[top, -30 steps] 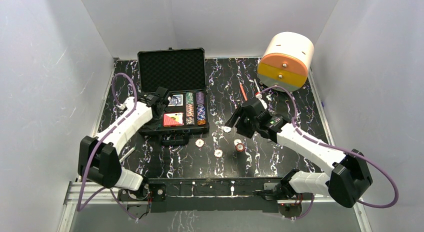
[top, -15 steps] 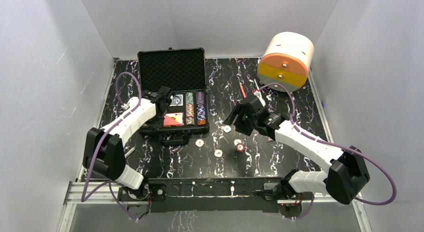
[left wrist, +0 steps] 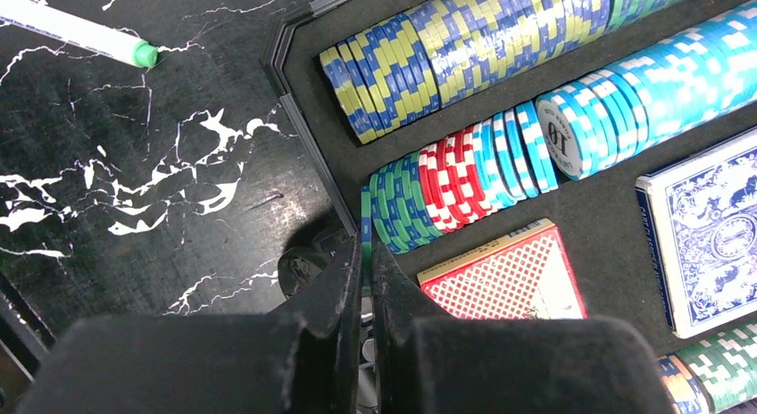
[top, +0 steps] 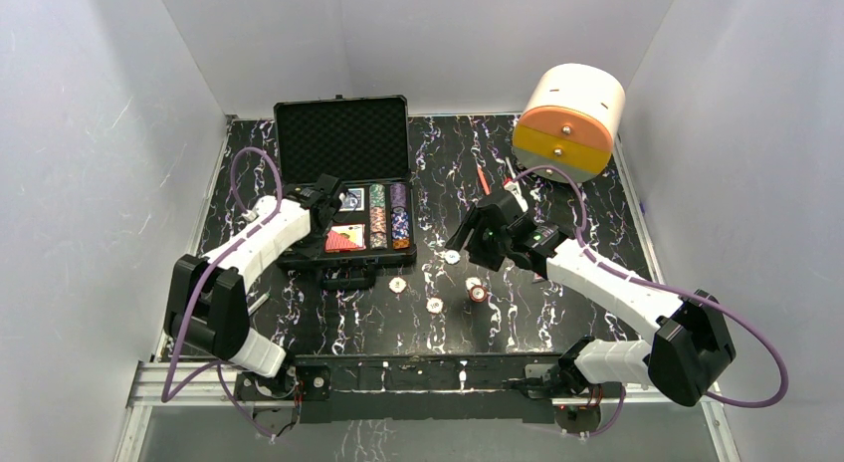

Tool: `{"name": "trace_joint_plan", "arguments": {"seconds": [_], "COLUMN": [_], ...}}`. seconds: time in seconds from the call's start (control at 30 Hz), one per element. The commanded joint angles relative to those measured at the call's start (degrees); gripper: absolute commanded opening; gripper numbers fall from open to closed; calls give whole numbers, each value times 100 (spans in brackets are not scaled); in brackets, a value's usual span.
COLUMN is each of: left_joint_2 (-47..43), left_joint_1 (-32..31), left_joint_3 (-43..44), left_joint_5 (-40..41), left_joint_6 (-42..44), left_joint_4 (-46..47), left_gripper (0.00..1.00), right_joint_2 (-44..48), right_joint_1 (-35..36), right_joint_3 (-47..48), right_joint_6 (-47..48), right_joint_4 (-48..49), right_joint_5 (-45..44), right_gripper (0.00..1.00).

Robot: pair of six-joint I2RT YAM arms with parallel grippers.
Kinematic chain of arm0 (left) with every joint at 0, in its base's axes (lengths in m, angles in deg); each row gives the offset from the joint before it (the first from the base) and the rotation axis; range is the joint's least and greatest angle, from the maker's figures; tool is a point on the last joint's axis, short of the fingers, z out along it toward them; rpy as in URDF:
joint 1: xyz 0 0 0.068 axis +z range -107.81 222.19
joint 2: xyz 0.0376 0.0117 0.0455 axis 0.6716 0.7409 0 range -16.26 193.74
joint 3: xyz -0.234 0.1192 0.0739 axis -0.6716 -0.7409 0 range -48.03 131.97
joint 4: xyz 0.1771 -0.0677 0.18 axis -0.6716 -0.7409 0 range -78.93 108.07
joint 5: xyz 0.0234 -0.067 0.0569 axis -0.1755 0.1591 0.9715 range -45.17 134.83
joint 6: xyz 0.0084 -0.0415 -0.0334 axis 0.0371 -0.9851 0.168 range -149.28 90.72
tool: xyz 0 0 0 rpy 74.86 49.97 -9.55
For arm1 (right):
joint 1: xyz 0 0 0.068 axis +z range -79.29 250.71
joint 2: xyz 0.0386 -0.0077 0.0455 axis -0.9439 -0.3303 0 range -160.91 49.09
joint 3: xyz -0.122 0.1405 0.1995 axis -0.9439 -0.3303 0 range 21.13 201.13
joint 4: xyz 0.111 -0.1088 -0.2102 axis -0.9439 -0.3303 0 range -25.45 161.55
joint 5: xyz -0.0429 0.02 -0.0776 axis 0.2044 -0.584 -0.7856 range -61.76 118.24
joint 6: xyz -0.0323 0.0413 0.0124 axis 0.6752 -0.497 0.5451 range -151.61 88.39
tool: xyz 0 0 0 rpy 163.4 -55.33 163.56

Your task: Pack up texas hold em set

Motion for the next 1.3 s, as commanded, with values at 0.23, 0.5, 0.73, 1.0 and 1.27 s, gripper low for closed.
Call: {"name": "trace_joint_plan", "arguments": {"seconds": [0.23,0.5,0.73,1.0,1.27], "left_joint_2": [-335,-226,-270,-678,-1381], "left_joint_1": [55,61,70,73,73], "left_joint_3": [-225,-319,-408,-409,-369], "left_joint_5": [519,418,242,126,122], "left_joint_6": [306,337,489,785,1498], "left_joint_4": [648,837,1054,1173,918], "left_gripper": [0,0,42,66,86], "right_joint_2": [106,76,84,86,-215], "right_joint_1": [-17,-13,-14,-12,-16], "right_joint_3": [222,213,191,178,265], "right_joint_6": [11,15,19,46,911], "right_joint_4": [-66,-61,-64,-62,-252], "right_joint_5": [-42,-19,6,-13,-192], "right_gripper": [71,71,71,72,75]}}
